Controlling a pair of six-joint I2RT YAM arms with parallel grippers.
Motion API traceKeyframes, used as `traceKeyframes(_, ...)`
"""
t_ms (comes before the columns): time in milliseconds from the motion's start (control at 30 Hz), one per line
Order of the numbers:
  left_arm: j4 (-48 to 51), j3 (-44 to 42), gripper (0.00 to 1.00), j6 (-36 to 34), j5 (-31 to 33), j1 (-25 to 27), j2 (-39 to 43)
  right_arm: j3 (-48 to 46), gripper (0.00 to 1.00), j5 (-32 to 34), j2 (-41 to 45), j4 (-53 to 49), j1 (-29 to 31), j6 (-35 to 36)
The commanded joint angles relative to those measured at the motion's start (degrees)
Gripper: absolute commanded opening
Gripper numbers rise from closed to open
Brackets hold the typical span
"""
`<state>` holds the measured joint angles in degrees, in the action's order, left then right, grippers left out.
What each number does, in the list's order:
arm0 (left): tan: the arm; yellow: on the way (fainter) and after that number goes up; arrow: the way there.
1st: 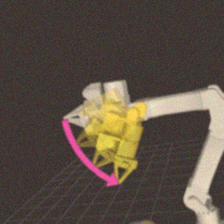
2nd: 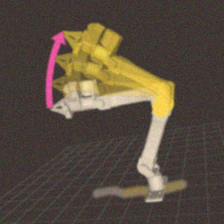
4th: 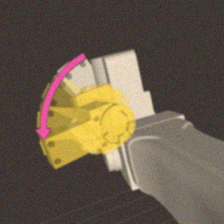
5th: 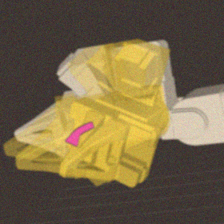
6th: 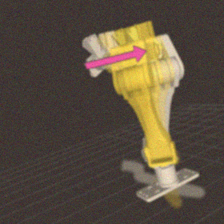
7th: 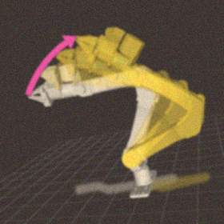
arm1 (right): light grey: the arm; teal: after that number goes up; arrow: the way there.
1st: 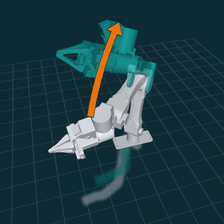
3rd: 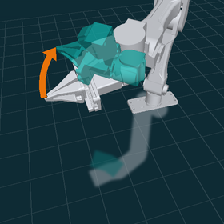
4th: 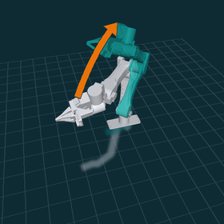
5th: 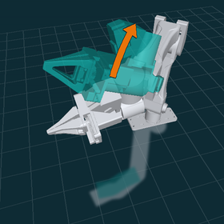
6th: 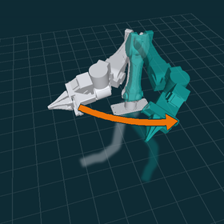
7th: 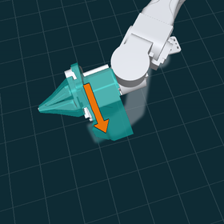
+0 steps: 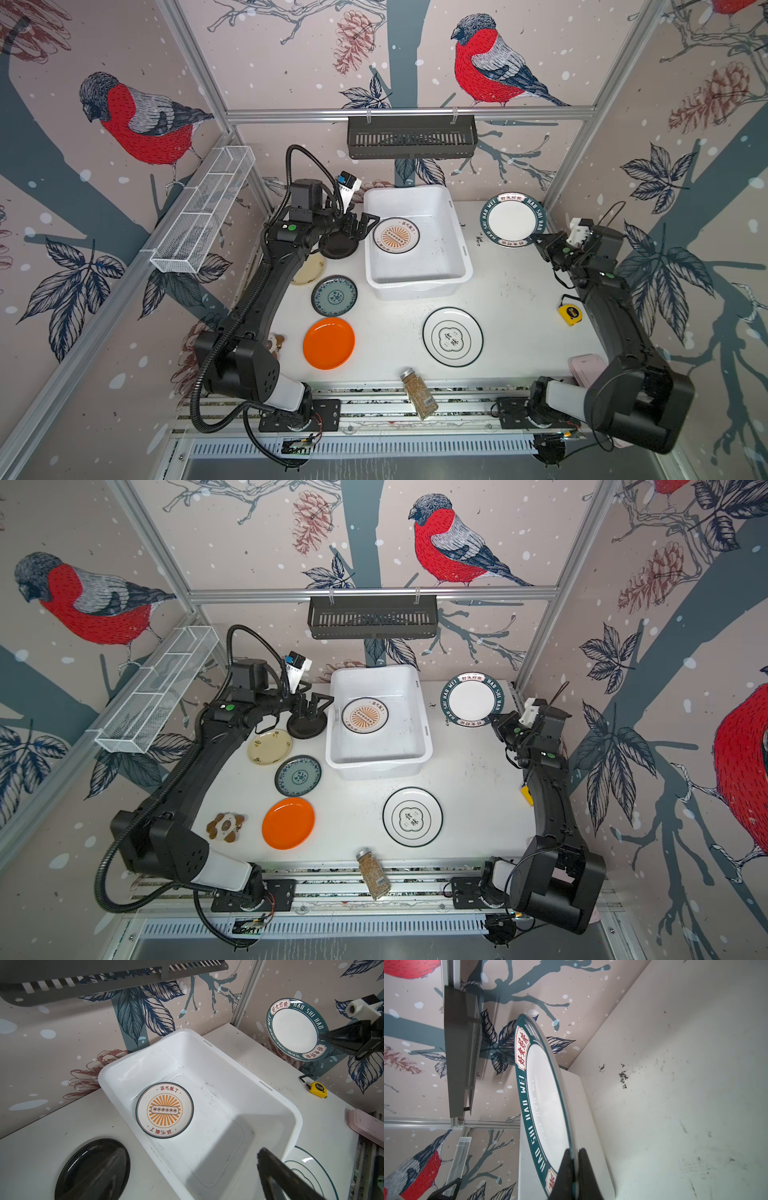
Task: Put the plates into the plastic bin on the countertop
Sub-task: 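Lift the green-rimmed plate with right gripper and carry it over the bin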
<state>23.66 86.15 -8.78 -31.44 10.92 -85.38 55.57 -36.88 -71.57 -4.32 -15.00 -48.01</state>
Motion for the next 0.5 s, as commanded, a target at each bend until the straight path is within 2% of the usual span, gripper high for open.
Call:
traceKeyframes(0, 0.3, 0.8, 0.98, 1.4, 2.8, 0.0, 0.7, 3.7, 0.02, 2.6, -1.9, 0.8, 4.6, 0.6)
traceKeyframes(300, -0.4, 1.8, 0.98, 4.0, 6.5, -0.1, 1.0, 10.9, 0.03, 8.0, -9.3, 3.7, 21.0, -1.1)
traceKeyframes(467, 0.1, 2.1, 0.98, 4.8, 8.2, -0.1, 1.7, 12.3, 0.03, 9.9, -14.2, 7.4, 27.1, -3.1)
